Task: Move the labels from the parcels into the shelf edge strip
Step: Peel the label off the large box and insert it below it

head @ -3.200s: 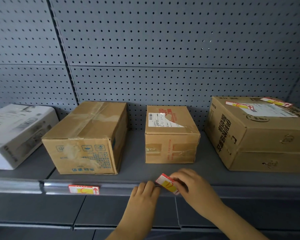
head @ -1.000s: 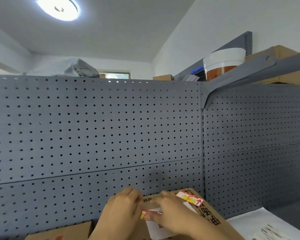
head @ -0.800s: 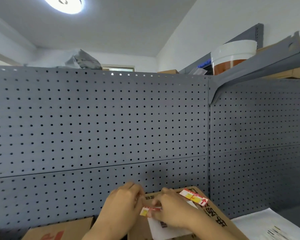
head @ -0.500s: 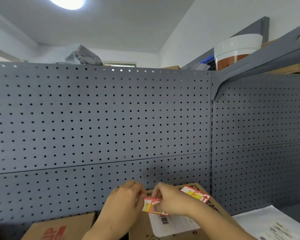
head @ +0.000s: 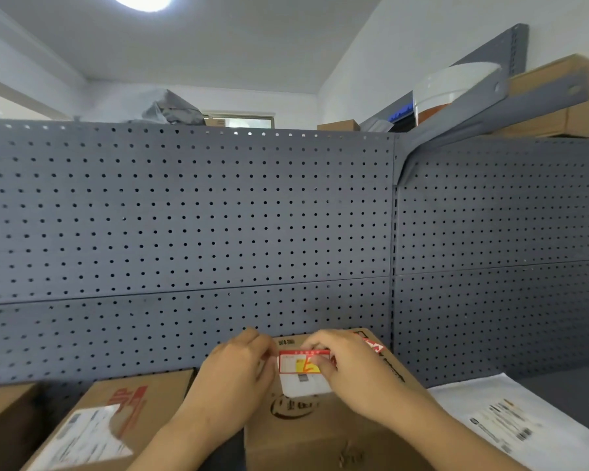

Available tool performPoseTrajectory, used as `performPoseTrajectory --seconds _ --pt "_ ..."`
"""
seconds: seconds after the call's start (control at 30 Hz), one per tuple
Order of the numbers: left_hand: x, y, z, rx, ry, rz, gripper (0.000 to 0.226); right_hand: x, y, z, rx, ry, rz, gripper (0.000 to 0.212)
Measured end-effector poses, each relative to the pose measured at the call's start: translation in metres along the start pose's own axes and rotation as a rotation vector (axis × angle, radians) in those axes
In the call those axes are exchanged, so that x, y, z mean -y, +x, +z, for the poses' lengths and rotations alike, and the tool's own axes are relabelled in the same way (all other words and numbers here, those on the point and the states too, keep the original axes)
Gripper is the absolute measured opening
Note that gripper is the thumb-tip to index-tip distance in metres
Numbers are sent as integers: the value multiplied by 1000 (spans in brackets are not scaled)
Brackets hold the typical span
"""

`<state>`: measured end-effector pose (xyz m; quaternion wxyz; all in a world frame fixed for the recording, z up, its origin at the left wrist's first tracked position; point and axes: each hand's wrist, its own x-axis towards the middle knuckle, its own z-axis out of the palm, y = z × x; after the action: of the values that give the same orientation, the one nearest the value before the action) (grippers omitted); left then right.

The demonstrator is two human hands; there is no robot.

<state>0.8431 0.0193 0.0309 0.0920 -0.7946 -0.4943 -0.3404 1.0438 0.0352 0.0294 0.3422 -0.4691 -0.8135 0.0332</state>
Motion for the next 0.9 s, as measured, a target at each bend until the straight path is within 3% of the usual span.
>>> performPoseTrajectory --seconds 0.3,0.47,0.67,0.9 --pt "-81 -69 -8 -81 -44 -60 11 1 -99 -32 -142 125 -60 16" --pt "-101 -116 6 -56 -62 -104 12 -6 -149 -17 9 177 7 17" --pt "-96 -167 46 155 -73 -193 15 -23 -184 11 134 221 193 17" --pt "-88 -197 90 508 87 -99 26 -37 -204 43 232 176 307 27"
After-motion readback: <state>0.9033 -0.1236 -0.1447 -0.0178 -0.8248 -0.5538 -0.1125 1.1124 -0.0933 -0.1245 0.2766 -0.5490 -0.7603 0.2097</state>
